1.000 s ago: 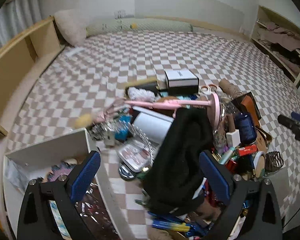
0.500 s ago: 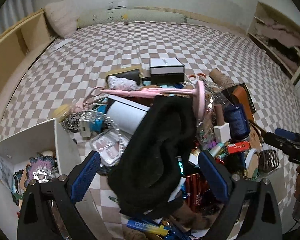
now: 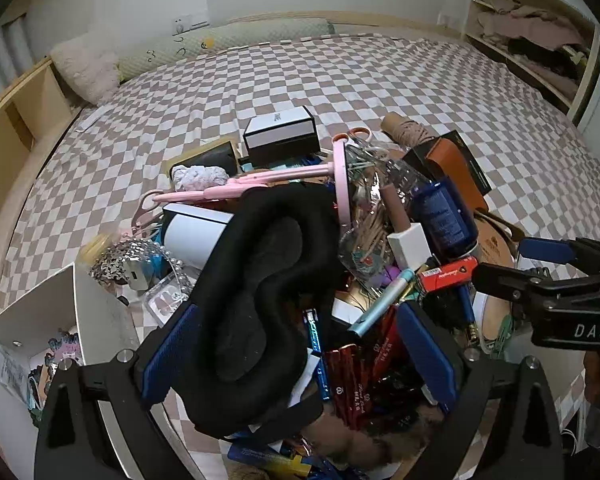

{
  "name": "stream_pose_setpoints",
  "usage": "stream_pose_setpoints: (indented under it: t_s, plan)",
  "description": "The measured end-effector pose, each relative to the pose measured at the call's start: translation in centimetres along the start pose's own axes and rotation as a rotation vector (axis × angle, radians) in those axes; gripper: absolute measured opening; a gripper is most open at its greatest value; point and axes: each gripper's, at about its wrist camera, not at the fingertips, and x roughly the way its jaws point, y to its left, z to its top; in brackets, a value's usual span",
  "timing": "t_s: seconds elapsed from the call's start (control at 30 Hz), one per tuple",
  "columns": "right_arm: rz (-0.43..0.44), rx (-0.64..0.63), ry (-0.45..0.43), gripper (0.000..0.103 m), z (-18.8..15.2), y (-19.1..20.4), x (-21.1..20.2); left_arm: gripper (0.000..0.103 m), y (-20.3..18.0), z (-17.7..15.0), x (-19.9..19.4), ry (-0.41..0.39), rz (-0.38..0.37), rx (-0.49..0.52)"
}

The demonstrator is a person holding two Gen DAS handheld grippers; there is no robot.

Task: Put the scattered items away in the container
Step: 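Lower the right tool toward the blue can and red lighter in the pile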

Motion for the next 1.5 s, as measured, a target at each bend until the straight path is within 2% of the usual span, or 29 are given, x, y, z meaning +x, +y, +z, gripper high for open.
stream_pose_setpoints:
  t_s: [0.13, 0.3, 0.47, 0.5, 0.63, 0.8, 0.87, 0.9, 0.93, 1.17, 1.5]
  plan:
    - [0.027, 0.016, 0.017, 0.088, -0.1, -0.1, 0.3, 0.098, -0.2, -0.2, 0.4, 0.013, -0.004, -0.001]
    - [0.057, 0.054, 0.059, 0.071, -0.2, -0.3, 1.2, 0.098, -0.3, -0.4, 0.7, 0.033, -0.018, -0.015]
    - [0.119, 0.154, 0.124, 0.066, -0.6, -1.3, 2.7, 0.098, -0.6, -0.5, 0.9, 0.039, -0.017, -0.005]
    - [0.137, 0.174, 0.136, 0.062, -0.6, -1.5, 3.0, 0.098, -0.7, -0.5, 1.0, 0.041, -0.018, -0.003]
    - [0.179, 0.233, 0.166, 0.054, -0.6, -2.0, 3.9, 0.098, -0.8, -0.6, 1.2, 0.050, -0.019, 0.002]
    - [0.176, 0.293, 0.159, 0.053, 0.0, -2.4, 4.6, 0.098, -0.6, -0.5, 1.4, 0.054, -0.031, -0.010]
    - [0.176, 0.312, 0.155, 0.047, 0.4, -2.4, 4.8, 0.098, -0.3, -0.4, 1.5, 0.059, -0.046, -0.027]
    - [0.175, 0.315, 0.153, 0.039, 0.6, -2.3, 4.9, 0.098, -0.1, -0.3, 1.5, 0.061, -0.054, -0.038]
    - [0.175, 0.319, 0.152, 0.038, 0.8, -2.3, 5.0, 0.098, 0.1, -0.2, 1.6, 0.065, -0.069, -0.056]
    - [0.165, 0.338, 0.165, 0.037, 1.2, -1.1, 6.3, 0.098, 1.2, 0.2, 2.2, 0.093, -0.137, -0.160]
    - [0.150, 0.410, 0.116, 0.037, 2.3, -1.4, 6.2, 0.098, 0.4, 0.1, 2.5, 0.105, -0.149, -0.147]
